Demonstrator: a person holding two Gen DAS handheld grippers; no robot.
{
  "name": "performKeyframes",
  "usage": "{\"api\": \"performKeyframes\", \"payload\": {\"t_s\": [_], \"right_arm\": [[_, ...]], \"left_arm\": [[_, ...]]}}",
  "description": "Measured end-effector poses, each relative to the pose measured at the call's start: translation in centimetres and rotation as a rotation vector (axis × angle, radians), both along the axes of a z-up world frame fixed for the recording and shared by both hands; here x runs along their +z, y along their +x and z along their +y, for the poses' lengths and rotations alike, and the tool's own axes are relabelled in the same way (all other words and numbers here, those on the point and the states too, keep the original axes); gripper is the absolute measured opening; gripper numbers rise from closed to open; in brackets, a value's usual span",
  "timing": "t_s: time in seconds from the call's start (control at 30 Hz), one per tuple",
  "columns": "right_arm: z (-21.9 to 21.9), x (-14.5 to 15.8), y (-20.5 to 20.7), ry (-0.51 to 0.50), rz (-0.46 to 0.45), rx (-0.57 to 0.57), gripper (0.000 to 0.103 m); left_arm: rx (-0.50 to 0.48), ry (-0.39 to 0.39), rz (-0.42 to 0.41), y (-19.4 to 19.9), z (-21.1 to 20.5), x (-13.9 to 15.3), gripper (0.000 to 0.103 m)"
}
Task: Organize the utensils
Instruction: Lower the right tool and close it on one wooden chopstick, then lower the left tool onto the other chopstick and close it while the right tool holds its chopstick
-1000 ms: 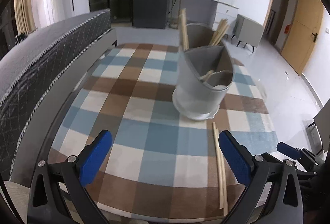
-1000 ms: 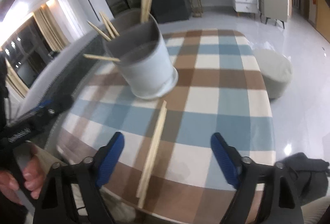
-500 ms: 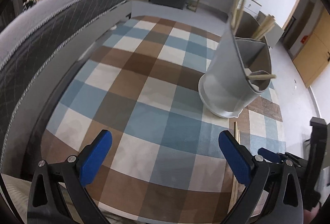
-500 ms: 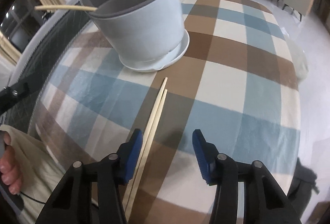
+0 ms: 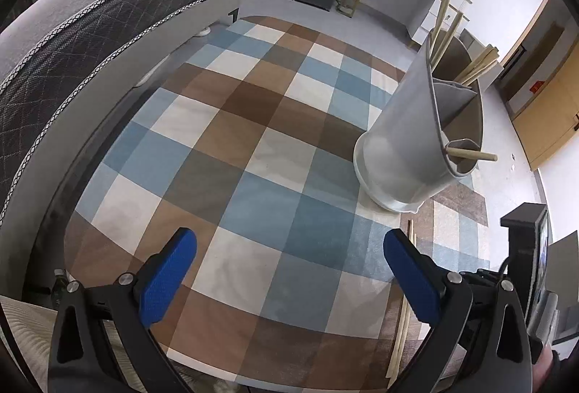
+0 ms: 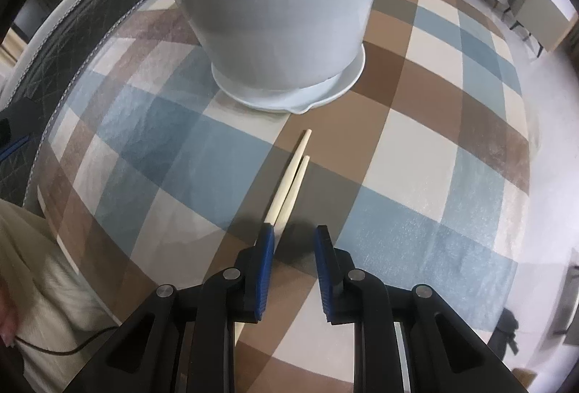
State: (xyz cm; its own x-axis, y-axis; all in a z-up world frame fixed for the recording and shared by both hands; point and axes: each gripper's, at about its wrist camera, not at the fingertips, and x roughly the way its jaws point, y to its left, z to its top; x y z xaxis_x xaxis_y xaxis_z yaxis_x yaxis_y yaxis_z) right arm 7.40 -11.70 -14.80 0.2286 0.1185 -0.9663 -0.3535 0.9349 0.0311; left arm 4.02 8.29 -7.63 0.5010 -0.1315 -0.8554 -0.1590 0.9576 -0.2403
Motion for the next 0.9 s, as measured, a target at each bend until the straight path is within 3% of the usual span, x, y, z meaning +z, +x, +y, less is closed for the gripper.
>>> {"api": "performKeyframes", "payload": {"t_s": [0.33,0.67,0.73,0.83,0.9], "right_arm": [[1.8,-0.7,2.3,-0.09,0.036,0.008,0.02],[2.3,-0.6,4.0,-0.06,0.001,-0.077,0.024],[2.2,-0.6,3.7,-0.043,-0.003,-0.078,0.022],[2.0,-0.5,3.1,-0.034,-0.012,-0.07,0.005],[1.4,-0.5,2.9,-0.001,-0.008,-0.075,0.004]], "left_arm": [[0.039,-0.019,0.023,0.1,1.0,0.2,0.1],[0.045,-0.057,0.061,0.3,2.1,-0.6,0.1],[0.032,-0.053,0.063,0.2,1.8,-0.6,0.1],[0.009,-0.039,0.061,0.0,1.3,-0.6,0.1],[-0.001,-0.024,0.063,-0.1,1.0,-0.6,0.1]]}}
